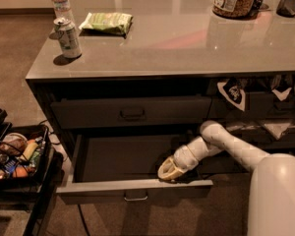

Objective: Open middle drawer

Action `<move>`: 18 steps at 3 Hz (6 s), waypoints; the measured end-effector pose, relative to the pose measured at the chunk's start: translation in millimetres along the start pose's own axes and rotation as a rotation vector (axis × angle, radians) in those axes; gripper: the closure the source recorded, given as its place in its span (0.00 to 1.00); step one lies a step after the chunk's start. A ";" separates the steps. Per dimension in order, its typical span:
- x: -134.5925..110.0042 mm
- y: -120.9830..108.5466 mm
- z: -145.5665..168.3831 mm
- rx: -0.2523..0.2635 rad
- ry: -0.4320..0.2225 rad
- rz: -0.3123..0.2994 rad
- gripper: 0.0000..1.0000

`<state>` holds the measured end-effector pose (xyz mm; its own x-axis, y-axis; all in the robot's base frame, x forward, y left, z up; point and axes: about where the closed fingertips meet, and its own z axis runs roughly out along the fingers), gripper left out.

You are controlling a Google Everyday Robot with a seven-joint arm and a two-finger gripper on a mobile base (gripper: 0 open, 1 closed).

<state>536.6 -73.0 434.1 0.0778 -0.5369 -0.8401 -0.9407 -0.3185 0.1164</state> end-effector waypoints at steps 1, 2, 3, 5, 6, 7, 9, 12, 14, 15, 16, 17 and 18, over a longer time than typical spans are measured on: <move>-0.4 23.1 3.0 -0.068 -0.100 0.004 1.00; -1.1 43.3 -5.1 -0.034 -0.102 0.011 1.00; 8.6 28.1 -4.9 0.084 0.008 0.025 1.00; 16.5 5.3 -3.5 0.170 0.040 0.026 1.00; 11.5 3.0 -2.7 0.120 0.150 0.051 1.00; -3.1 -5.2 -2.3 0.081 0.297 0.062 1.00; 3.3 -9.1 1.1 0.108 0.295 0.046 1.00; 35.1 -24.6 27.2 0.131 0.335 0.060 1.00; 19.2 6.3 42.9 0.114 0.322 0.069 1.00; 6.3 26.2 47.9 0.100 0.316 0.088 1.00; -1.7 52.0 57.9 0.068 0.303 0.117 1.00; 3.8 68.7 74.4 -0.020 0.236 0.179 1.00; 9.2 85.5 87.4 -0.149 0.170 0.257 1.00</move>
Offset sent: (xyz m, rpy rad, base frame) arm 0.0208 -0.0298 -0.0148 -0.0125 -0.1821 -0.3402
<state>428.0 -36.9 390.0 -0.0897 -0.7328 -0.6745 -0.8793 -0.2597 0.3991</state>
